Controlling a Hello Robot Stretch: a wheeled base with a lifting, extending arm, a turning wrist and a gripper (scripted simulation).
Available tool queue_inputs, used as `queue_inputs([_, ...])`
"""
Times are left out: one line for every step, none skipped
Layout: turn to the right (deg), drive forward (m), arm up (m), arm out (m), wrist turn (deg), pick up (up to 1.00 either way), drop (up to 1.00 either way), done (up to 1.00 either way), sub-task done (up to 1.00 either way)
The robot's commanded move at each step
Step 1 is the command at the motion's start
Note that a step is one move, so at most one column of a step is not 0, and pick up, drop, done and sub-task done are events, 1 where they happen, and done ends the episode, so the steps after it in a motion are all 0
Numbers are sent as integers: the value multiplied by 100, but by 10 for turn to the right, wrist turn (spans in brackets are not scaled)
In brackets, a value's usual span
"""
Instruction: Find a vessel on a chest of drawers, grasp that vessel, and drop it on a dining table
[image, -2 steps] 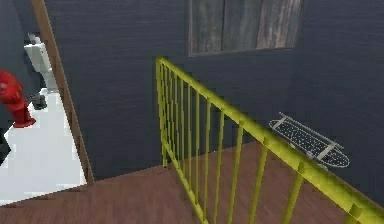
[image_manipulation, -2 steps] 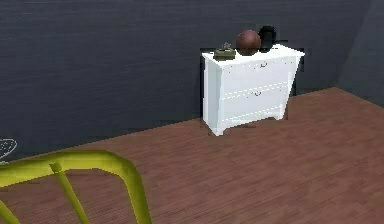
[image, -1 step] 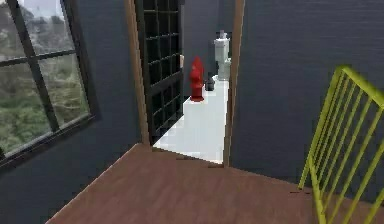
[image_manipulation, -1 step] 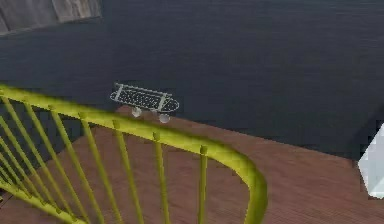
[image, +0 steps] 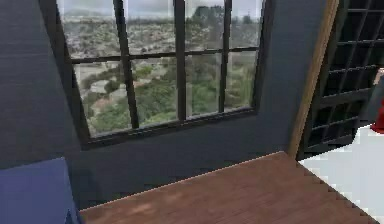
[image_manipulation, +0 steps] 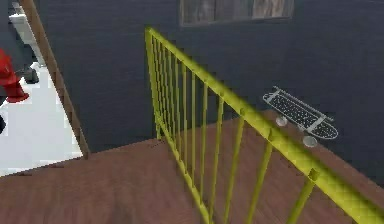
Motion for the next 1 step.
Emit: queue_inputs([-240,0,0,0,0,0,0,0,0])
